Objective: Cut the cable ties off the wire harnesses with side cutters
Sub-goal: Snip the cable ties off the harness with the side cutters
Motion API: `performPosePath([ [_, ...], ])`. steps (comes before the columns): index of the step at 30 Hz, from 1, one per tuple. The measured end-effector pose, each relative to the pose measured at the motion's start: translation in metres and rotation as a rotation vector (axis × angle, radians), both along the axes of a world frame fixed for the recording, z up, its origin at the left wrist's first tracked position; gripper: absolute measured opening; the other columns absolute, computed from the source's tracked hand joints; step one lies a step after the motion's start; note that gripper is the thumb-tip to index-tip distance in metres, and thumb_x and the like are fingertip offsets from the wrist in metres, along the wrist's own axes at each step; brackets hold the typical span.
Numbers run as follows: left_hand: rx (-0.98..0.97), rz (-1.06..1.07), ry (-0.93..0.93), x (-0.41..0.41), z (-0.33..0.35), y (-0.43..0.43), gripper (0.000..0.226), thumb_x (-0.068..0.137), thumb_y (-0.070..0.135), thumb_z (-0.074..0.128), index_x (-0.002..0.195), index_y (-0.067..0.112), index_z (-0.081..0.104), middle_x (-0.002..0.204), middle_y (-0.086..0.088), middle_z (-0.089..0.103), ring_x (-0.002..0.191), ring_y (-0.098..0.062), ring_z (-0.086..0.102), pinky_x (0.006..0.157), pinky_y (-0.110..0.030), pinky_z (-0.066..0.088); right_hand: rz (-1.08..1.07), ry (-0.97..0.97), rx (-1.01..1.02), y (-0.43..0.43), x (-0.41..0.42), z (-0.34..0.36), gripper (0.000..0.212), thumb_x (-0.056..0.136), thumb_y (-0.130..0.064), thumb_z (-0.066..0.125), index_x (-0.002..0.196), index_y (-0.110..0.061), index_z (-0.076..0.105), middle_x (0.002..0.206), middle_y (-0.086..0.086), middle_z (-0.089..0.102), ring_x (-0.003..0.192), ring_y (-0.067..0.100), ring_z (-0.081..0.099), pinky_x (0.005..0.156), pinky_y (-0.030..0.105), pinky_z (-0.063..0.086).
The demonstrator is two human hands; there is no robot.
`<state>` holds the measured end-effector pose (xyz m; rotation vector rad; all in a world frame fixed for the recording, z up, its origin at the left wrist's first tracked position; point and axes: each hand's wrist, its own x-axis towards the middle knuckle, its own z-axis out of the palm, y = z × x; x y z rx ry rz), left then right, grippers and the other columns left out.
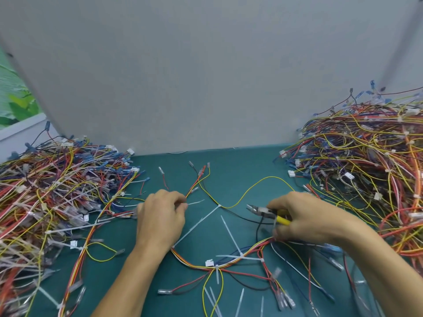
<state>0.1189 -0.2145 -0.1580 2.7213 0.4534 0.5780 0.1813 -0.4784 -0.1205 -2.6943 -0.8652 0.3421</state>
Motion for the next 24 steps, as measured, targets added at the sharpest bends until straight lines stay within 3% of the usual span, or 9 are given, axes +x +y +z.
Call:
performPosePath([
  [3, -0.145, -0.229, -0.152, -0.004, 0.013, -0.02, 0.007, 0.086, 0.021, 0.068, 0.089, 0.022, 0.075, 0.085, 0.007, 0.067, 0.083, -0.007, 0.058, 0.083, -0.024, 0.045, 0.004, -0.108, 0.02, 0.003, -0.002, 0.005, 0.012, 0.077, -0.028, 0.064, 0.084, -0.019, 0.06, 0.073, 0.005, 0.057, 0.069, 0.018, 0.049, 0.062, 0.031, 0.041],
  [6, -0.3, -0.423, -0.162, -0.009, 0.022, -0.051, 0.016, 0.086, 0.03, 0.069, 0.1, 0.023, 0.074, 0.082, 0.017, 0.064, 0.081, 0.0, 0.056, 0.074, -0.005, 0.038, 0.031, -0.183, 0.001, 0.011, -0.009, 0.009, 0.02, 0.078, -0.024, 0.06, 0.098, -0.027, 0.065, 0.081, 0.002, 0.06, 0.083, 0.022, 0.054, 0.074, 0.036, 0.047],
  [9, -0.309, -0.494, -0.13, -0.011, 0.022, -0.069, 0.037, 0.083, 0.039, 0.069, 0.117, 0.025, 0.067, 0.094, 0.015, 0.061, 0.086, 0.0, 0.055, 0.077, -0.006, 0.037, 0.074, -0.241, -0.007, 0.015, -0.014, 0.012, 0.026, 0.077, -0.023, 0.059, 0.102, -0.028, 0.064, 0.084, -0.001, 0.062, 0.086, 0.021, 0.055, 0.076, 0.036, 0.046],
  [13, -0.208, -0.539, -0.072, -0.011, 0.02, -0.071, 0.047, 0.08, 0.042, 0.072, 0.125, 0.031, 0.061, 0.129, 0.016, 0.046, 0.109, 0.004, 0.043, 0.096, -0.002, 0.026, 0.109, -0.284, 0.004, 0.014, -0.017, 0.017, 0.022, 0.076, -0.022, 0.059, 0.097, -0.025, 0.063, 0.082, -0.001, 0.06, 0.083, 0.021, 0.054, 0.072, 0.035, 0.044],
  [15, -0.162, -0.589, -0.064, -0.009, 0.021, -0.074, 0.036, 0.082, 0.039, 0.071, 0.116, 0.03, 0.067, 0.119, 0.013, 0.059, 0.104, -0.002, 0.051, 0.101, -0.02, 0.037, 0.13, -0.282, 0.01, 0.015, -0.018, 0.017, 0.019, 0.076, -0.021, 0.059, 0.094, -0.024, 0.062, 0.082, -0.001, 0.06, 0.083, 0.022, 0.054, 0.071, 0.035, 0.043],
  [16, -0.15, -0.608, -0.06, -0.009, 0.023, -0.076, 0.031, 0.082, 0.04, 0.068, 0.111, 0.029, 0.07, 0.106, 0.011, 0.066, 0.097, -0.006, 0.056, 0.095, -0.033, 0.042, 0.14, -0.276, 0.006, 0.015, -0.018, 0.017, 0.02, 0.076, -0.023, 0.06, 0.095, -0.025, 0.061, 0.083, -0.002, 0.06, 0.085, 0.022, 0.054, 0.072, 0.035, 0.043],
  [18, -0.153, -0.612, -0.072, -0.01, 0.026, -0.077, 0.029, 0.079, 0.042, 0.063, 0.102, 0.028, 0.072, 0.089, 0.01, 0.069, 0.087, -0.01, 0.057, 0.086, -0.04, 0.044, 0.143, -0.211, -0.036, 0.011, -0.018, 0.018, 0.029, 0.075, -0.03, 0.065, 0.103, -0.028, 0.057, 0.092, -0.007, 0.058, 0.091, 0.019, 0.054, 0.08, 0.036, 0.045],
  [21, -0.188, -0.589, -0.078, -0.006, 0.026, -0.074, 0.021, 0.08, 0.036, 0.072, 0.1, 0.028, 0.072, 0.091, 0.012, 0.071, 0.089, -0.007, 0.058, 0.089, -0.031, 0.042, 0.093, -0.079, -0.129, 0.0, -0.015, 0.022, 0.059, 0.072, -0.043, 0.07, 0.124, -0.036, 0.044, 0.113, -0.013, 0.052, 0.107, 0.014, 0.05, 0.096, 0.04, 0.04],
  [24, -0.312, -0.547, -0.066, -0.004, 0.023, -0.077, 0.041, 0.078, 0.027, 0.077, 0.118, 0.03, 0.064, 0.101, 0.019, 0.068, 0.096, 0.004, 0.058, 0.087, -0.008, 0.038, 0.067, -0.088, -0.108, -0.008, -0.012, 0.027, 0.053, 0.076, -0.036, 0.067, 0.125, -0.032, 0.047, 0.112, -0.012, 0.052, 0.108, 0.015, 0.049, 0.098, 0.04, 0.039],
])
